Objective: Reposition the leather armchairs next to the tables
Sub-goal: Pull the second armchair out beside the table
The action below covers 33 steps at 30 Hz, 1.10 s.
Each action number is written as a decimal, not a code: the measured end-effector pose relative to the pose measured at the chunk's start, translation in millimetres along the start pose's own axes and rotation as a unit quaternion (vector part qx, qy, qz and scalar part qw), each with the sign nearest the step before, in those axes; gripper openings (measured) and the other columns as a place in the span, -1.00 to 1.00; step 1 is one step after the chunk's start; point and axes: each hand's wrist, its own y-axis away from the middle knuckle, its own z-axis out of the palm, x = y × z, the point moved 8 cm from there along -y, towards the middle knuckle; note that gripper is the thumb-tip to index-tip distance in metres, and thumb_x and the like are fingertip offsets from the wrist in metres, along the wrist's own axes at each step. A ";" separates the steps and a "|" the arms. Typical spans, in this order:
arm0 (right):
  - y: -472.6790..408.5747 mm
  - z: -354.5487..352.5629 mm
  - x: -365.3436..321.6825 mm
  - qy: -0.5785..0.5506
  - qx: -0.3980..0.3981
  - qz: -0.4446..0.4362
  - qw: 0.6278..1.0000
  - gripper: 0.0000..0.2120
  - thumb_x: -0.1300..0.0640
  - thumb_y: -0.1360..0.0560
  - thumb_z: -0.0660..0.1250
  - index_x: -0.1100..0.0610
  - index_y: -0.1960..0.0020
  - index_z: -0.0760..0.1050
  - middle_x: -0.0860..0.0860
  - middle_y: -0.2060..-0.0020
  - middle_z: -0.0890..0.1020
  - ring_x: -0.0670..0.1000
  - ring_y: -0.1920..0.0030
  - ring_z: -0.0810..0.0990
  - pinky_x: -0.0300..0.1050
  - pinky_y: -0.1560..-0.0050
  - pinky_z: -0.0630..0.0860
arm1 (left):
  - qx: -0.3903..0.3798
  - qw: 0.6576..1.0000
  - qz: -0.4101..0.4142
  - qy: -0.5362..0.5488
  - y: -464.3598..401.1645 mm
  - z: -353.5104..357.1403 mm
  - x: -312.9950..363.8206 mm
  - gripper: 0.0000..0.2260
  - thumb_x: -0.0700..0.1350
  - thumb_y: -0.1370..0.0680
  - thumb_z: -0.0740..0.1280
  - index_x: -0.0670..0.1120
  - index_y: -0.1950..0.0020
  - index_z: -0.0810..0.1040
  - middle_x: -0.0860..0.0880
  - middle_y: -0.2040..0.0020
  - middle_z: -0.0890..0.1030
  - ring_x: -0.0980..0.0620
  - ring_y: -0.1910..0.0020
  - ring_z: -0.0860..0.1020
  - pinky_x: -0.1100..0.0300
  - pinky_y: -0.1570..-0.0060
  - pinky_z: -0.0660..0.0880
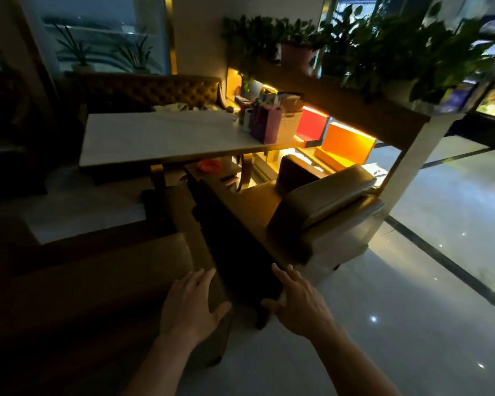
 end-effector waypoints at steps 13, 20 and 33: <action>-79.9 -63.8 257.1 -0.002 -0.007 0.052 0.999 -0.13 -0.37 -0.42 0.25 -0.17 -0.54 -0.13 0.10 -0.56 0.00 0.16 -0.53 0.05 0.13 -0.46 0.18 | -0.040 0.999 0.027 0.024 -138.0 123.4 208.6 -0.24 0.36 -0.50 0.24 0.13 -0.59 0.02 0.04 -0.60 0.12 -0.01 -0.56 0.05 -0.01 -0.51 0.11; -189.8 -72.2 365.1 0.051 -0.040 0.061 0.996 -0.11 -0.38 -0.40 0.27 -0.13 -0.55 -0.10 0.10 -0.56 0.02 0.16 -0.52 0.08 0.11 -0.46 0.21 | -0.053 0.997 0.010 0.049 -253.7 211.7 265.8 -0.20 0.31 -0.49 0.31 0.14 -0.59 -0.01 0.03 -0.62 0.04 -0.03 -0.57 -0.02 -0.01 -0.52 0.02; -376.4 -19.0 446.9 0.075 -0.092 -0.077 0.990 -0.04 -0.31 -0.37 0.39 -0.09 -0.56 -0.07 0.12 -0.56 -0.01 0.18 -0.54 -0.06 0.14 -0.48 0.15 | -0.063 0.990 -0.119 -0.039 -371.2 316.2 267.4 -0.09 0.34 -0.38 0.41 0.12 -0.58 0.02 -0.04 -0.59 0.11 -0.14 -0.54 0.07 -0.05 -0.51 0.05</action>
